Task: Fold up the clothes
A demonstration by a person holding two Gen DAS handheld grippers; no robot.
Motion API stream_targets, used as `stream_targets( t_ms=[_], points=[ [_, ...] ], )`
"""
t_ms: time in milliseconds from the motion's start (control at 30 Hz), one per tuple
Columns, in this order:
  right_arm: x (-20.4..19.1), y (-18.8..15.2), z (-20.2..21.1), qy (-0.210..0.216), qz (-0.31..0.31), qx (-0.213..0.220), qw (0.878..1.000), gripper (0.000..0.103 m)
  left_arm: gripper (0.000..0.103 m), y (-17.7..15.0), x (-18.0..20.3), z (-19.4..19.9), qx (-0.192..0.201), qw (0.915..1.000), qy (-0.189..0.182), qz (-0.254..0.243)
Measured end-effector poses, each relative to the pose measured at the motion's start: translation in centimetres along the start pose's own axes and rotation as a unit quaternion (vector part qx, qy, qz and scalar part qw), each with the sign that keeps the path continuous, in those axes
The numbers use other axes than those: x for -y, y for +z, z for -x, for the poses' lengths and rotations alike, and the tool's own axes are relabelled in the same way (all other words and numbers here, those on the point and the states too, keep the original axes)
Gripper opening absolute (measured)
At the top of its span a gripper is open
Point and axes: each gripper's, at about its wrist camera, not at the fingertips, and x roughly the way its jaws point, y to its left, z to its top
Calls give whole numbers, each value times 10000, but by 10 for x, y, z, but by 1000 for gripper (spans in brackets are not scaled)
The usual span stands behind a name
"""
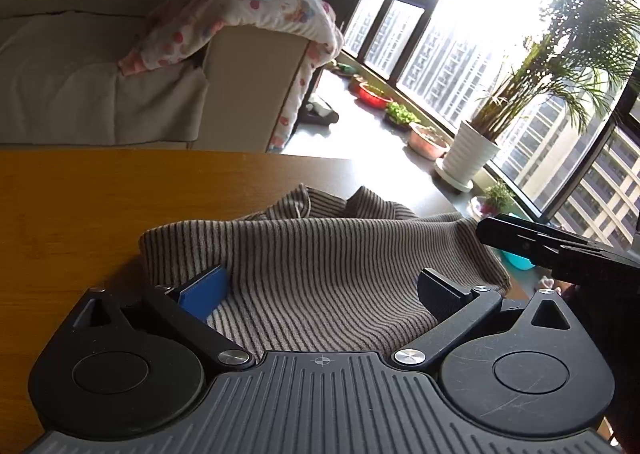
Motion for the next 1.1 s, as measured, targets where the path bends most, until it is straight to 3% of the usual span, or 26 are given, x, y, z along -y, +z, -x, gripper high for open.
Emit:
stream_targets(
  t_ms=[100, 267, 400, 533, 800, 833, 867, 933, 1000, 1067, 1100],
  points=[
    [22, -2, -25, -459, -15, -855, 9953, 63, 103, 9, -10, 15, 41, 9990, -65, 447],
    [64, 6, 3, 82, -569, -583, 9966, 66, 103, 20, -40, 44, -248, 9974, -11, 676],
    [82, 15, -4, 347, -769, -721, 9938, 71, 97, 20, -61, 30, -540, 9929, -125, 1053],
    [80, 19, -32, 532, -658, -1060, 9908, 71, 92, 19, -74, 11, -654, 9887, -314, 1313],
    [49, 28, -82, 1476, -508, -1288, 9793, 69, 90, 31, -71, -18, -465, 9925, -536, 999],
    [41, 30, -87, 1558, -403, -1318, 9781, 67, 83, 31, -67, -21, -469, 9938, -498, 882],
    [32, 30, -87, 1530, -218, -1349, 9787, 63, 69, 30, -63, -22, -470, 9950, -442, 760],
    [19, 30, -86, 1385, 87, -1392, 9805, 48, 54, 25, -55, -23, -417, 9978, -281, 427],
    [16, 33, -80, 1198, 232, -1364, 9831, 24, 45, 25, -51, -15, -286, 9987, -265, 342],
    [15, 38, -61, 1196, 278, -1202, 9851, 21, 28, 26, -48, -6, -146, 9990, -278, 310],
    [13, 41, -49, 1206, 321, -1094, 9861, 20, 24, 27, -46, 1, -70, 9991, -311, 295]
  ],
)
